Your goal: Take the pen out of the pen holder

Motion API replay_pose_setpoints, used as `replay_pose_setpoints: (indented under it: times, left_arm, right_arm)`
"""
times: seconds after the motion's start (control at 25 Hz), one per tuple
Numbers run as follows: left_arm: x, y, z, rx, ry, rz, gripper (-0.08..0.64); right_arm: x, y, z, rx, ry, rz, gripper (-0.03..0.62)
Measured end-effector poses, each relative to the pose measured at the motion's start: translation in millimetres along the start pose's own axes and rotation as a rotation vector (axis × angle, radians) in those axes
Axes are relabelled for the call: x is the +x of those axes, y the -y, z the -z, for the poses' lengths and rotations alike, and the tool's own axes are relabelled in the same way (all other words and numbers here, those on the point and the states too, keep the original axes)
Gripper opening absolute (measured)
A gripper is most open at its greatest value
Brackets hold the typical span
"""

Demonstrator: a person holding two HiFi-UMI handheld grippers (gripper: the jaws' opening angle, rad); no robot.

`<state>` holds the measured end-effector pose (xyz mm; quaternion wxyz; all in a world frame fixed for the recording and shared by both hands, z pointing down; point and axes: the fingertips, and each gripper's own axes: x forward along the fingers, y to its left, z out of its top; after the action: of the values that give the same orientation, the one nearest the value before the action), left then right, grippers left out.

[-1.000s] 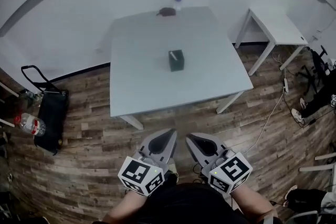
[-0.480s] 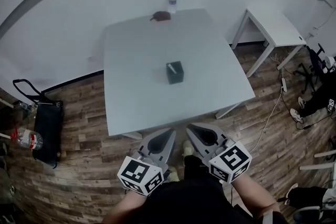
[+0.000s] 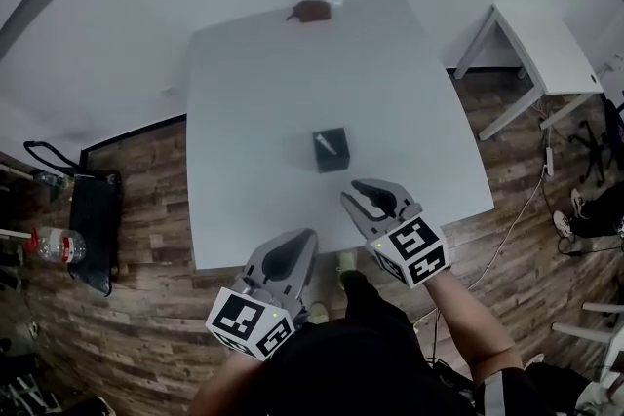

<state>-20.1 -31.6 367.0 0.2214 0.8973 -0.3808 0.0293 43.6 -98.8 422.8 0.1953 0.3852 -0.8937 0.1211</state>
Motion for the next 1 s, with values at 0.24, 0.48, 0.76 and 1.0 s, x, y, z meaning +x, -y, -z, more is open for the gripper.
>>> replay_pose_setpoints:
  times: [0.24,0.48,0.76,1.0]
  left_arm:
    - [39.2,-31.9,-7.8,-0.046,-0.027,-0.096,0.005]
    - [51.2,-60.2,-3.3,-0.1,-0.061,-0.168,0.005]
    - [57.6,-95.1,3.7,-0.155,-0.085,-0.169,0.005]
    - [55.1,-118.8,13.2,-0.202,-0.098,-0.151,0.005]
  right_arm:
    - [71.6,54.4,28.2,-0.114,-0.157,0.013,0.08]
    - [123.9,74.3,74.0,-0.24,-0.339,0.044,0.08]
    - [164.0,85.5,93.8,-0.321,-0.444,0.069,0.084]
    - [179.4,89.6,114.8,-0.337,-0.58,0.055,0.092]
